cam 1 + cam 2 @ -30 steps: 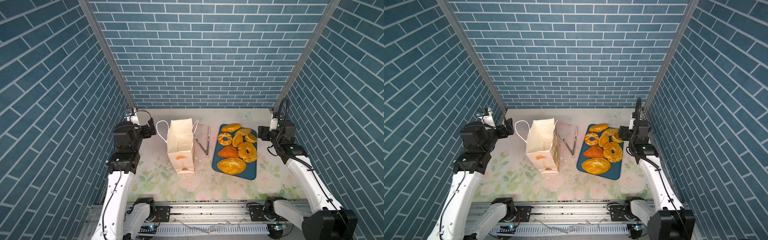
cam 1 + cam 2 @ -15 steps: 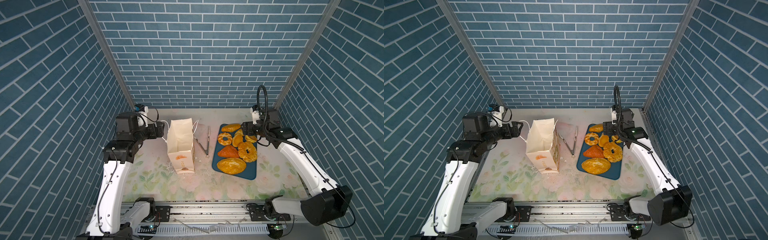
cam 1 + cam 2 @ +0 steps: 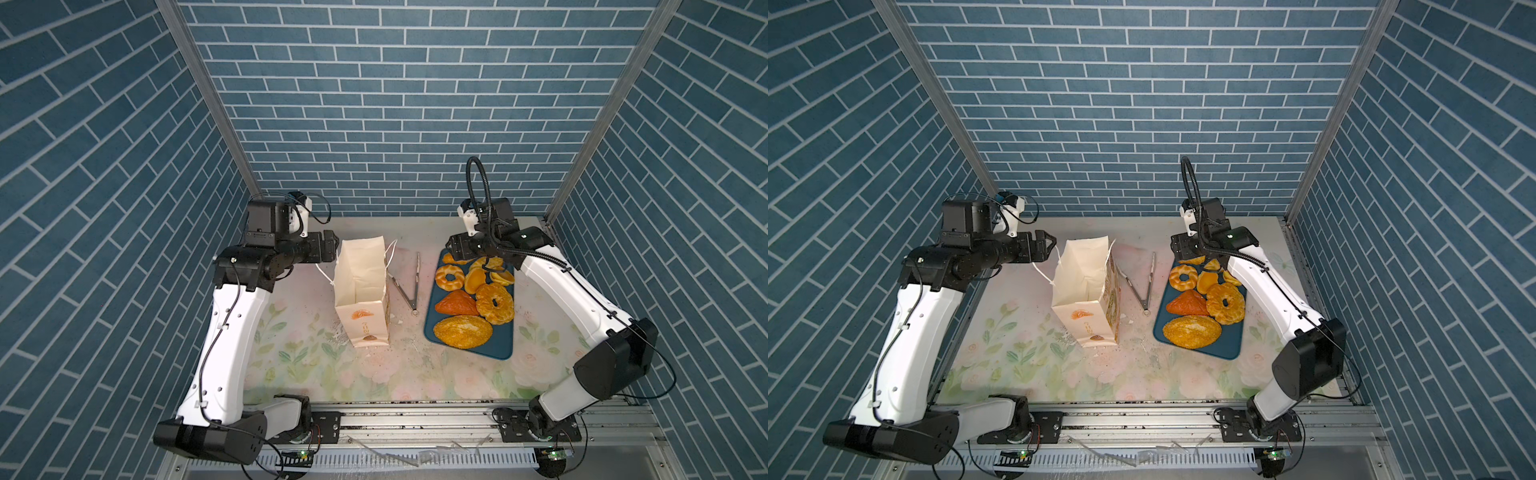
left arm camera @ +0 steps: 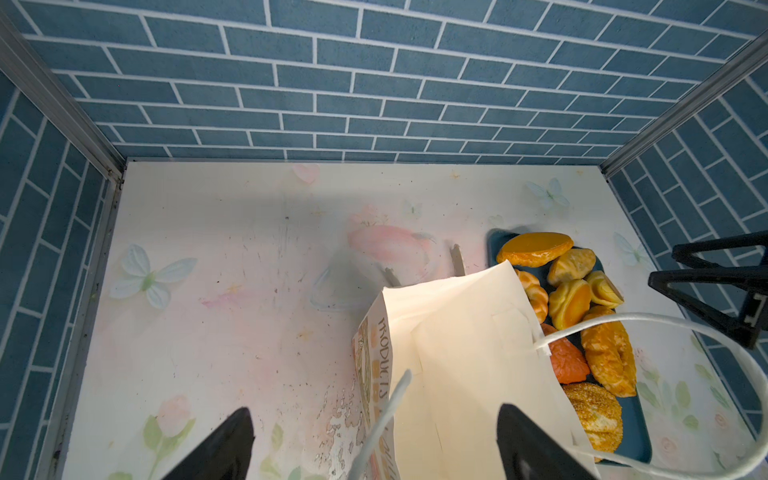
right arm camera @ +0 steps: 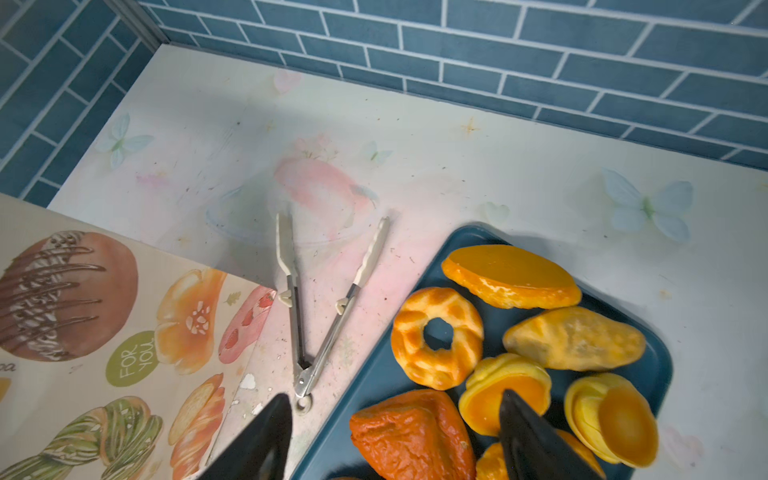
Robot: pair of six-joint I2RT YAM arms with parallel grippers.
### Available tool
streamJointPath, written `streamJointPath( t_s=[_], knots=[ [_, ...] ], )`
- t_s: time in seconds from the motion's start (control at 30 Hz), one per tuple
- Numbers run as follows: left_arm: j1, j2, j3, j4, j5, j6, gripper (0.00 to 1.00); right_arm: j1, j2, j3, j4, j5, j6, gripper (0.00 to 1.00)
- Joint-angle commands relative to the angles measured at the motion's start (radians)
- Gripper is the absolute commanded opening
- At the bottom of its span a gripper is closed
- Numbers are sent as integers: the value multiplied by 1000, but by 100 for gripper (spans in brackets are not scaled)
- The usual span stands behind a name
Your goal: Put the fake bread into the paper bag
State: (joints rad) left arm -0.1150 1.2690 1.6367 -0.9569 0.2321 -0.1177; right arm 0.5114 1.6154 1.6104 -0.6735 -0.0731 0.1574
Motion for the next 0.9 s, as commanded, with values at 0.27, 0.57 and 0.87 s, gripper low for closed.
streamJointPath(
  t_s=[0.27, 0.57, 0.87],
  knots=[
    [-8, 101, 95, -157, -56, 39, 74, 88, 133, 123, -18, -125, -26, 72],
    [-5, 40, -55, -25, -11, -90, 9, 177, 276, 279, -81, -277, -27, 69],
    [11, -88, -237, 221, -81, -321, 0, 187, 476, 620, -225, -337, 18, 69]
  ],
)
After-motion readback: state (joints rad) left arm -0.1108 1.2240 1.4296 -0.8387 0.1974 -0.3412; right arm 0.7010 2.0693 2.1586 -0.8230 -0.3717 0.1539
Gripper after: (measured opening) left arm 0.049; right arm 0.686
